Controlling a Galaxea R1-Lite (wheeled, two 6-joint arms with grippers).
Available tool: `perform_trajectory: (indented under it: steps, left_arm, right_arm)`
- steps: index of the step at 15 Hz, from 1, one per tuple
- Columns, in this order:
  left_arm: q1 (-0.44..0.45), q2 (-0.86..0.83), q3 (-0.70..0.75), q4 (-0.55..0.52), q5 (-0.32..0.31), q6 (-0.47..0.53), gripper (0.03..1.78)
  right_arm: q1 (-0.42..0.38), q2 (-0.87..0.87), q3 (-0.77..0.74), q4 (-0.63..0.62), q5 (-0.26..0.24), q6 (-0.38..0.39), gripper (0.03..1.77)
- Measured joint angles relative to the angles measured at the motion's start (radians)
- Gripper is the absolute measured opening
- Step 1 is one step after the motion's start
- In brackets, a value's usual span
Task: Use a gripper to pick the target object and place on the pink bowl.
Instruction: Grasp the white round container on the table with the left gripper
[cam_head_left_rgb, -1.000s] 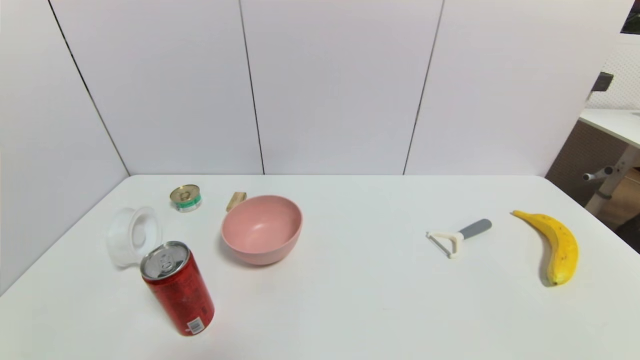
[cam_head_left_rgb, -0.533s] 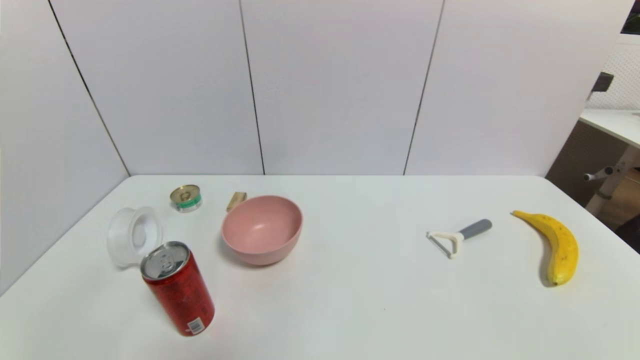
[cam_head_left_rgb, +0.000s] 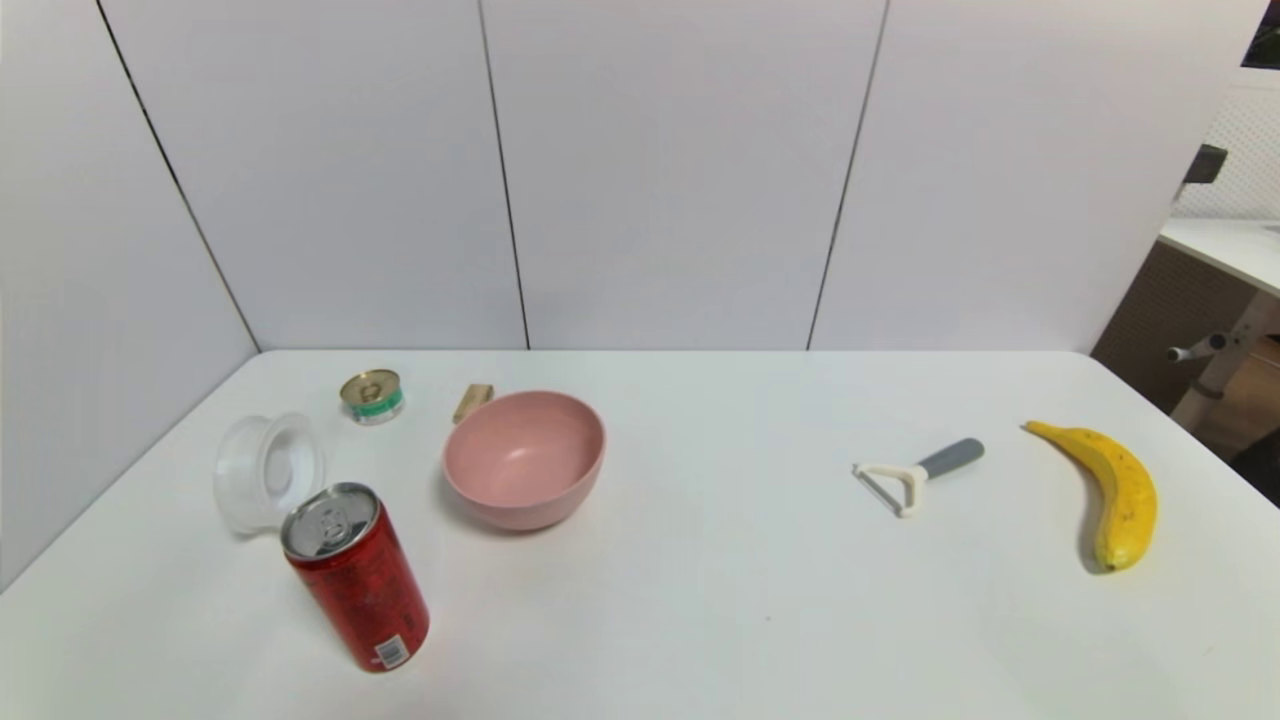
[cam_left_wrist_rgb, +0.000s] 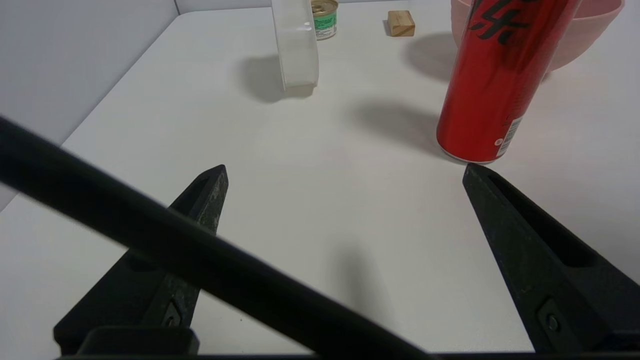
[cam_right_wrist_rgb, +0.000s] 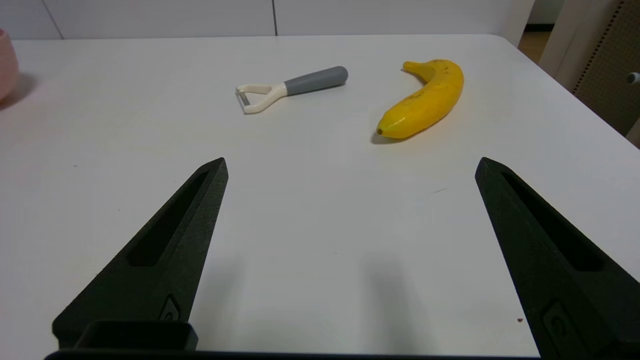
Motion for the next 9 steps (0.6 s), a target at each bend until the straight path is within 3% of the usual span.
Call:
perform_trajectory:
  steps: [5, 9]
  left_arm:
    - [0.002, 0.101, -0.07, -0.004, -0.001, -0.008, 1.69]
    - [0.011, 0.374, -0.317, -0.005, -0.003, -0.011, 1.69]
  right_arm:
    - [0.0, 0.0, 0.0, 0.0, 0.0, 0.001, 1.71]
    - [0.0, 0.0, 0.0, 0.0, 0.001, 0.0, 1.71]
